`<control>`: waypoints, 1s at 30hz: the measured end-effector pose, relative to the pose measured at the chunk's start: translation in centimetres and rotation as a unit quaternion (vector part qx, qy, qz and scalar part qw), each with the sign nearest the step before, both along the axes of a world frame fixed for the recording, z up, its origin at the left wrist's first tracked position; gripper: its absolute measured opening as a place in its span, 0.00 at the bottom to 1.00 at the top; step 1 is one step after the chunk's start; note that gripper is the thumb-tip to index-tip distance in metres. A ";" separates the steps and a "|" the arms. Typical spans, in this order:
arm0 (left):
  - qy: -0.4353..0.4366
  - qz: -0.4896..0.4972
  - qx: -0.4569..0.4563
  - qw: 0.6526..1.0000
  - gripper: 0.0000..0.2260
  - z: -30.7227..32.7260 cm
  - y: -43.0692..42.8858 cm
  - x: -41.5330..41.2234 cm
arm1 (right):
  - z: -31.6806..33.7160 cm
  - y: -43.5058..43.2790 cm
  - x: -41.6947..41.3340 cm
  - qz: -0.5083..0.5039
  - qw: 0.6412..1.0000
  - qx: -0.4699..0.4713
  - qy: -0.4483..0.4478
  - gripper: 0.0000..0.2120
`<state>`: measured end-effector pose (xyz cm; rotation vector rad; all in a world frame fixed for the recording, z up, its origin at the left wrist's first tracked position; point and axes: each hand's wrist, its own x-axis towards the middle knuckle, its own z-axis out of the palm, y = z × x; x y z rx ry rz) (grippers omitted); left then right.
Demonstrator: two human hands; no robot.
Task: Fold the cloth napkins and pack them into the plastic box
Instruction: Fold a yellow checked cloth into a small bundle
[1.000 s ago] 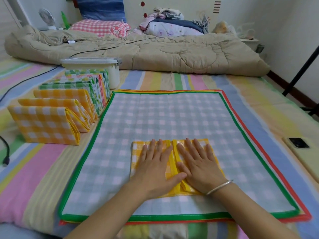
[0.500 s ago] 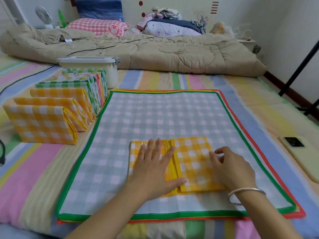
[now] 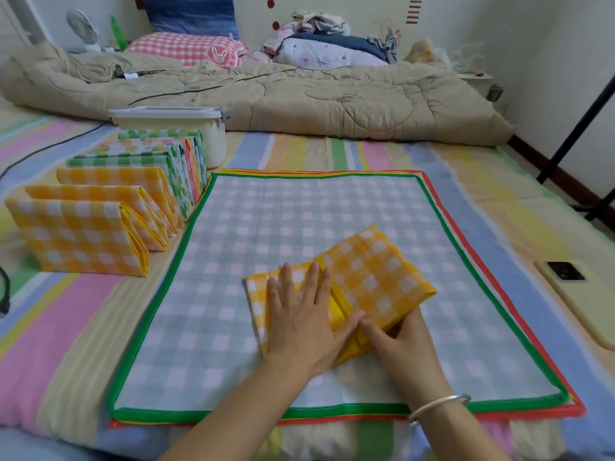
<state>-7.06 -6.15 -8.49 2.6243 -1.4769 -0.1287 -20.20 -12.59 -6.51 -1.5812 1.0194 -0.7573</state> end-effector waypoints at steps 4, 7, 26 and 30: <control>0.010 -0.008 -0.019 1.000 0.50 -0.2 0.0 0.4 | -0.4 0.9 0.2 0.014 0.983 -0.149 0.105 0.19; 0.010 -0.032 -0.100 0.994 0.35 -0.6 0.0 0.5 | -1.0 1.2 0.4 0.027 0.954 -0.248 0.164 0.15; 0.135 0.076 -0.237 0.959 0.23 2.2 4.8 7.5 | -2.5 2.5 2.0 0.240 0.673 -0.637 0.290 0.23; 0.130 0.081 -0.191 0.970 0.27 1.2 5.3 7.9 | -1.9 2.2 1.4 0.221 0.698 -0.627 0.268 0.22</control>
